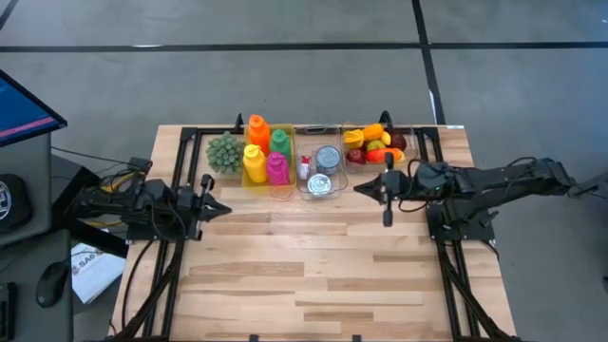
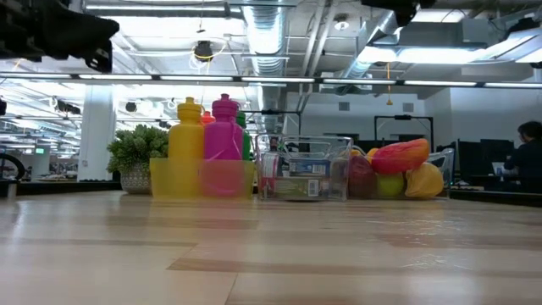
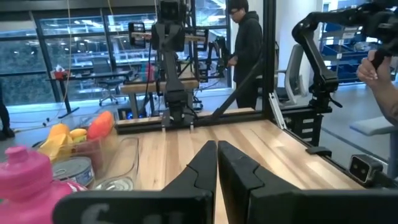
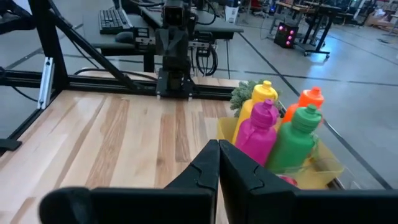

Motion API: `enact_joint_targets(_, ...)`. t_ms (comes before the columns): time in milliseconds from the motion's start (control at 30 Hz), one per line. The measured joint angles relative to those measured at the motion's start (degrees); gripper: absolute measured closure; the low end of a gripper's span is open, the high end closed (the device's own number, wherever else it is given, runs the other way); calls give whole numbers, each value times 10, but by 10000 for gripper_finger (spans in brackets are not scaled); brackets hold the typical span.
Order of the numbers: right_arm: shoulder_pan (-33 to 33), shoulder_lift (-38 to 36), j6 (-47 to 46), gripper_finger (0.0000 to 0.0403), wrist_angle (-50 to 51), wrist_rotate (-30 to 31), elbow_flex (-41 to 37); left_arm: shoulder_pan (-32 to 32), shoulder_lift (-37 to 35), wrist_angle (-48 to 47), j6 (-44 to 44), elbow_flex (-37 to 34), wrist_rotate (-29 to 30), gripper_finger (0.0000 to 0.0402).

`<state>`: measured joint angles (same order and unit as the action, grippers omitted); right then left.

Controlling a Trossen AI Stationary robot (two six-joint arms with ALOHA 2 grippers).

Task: Pick & Place Food Item
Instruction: Return to Home Position

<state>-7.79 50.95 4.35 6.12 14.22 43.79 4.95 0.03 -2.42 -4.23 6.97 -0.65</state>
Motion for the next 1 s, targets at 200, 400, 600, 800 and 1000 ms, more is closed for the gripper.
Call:
enact_joint_targets(200,0,-37,-2,397,39,0,0,0,0,66,2,-66,2,398)
enact_joint_targets(400,4,-90,-18,397,61,-2,0,0,2,87,1,-66,-8,398)
enact_joint_targets(600,29,-173,-12,397,52,-8,-22,0,11,70,32,-66,-7,398)
enact_joint_targets(800,51,-249,-14,397,-17,-9,-131,0,28,71,65,-66,-6,398)
enact_joint_targets(1000,79,-353,-14,397,-38,-9,-208,0,45,74,65,-66,-4,398)
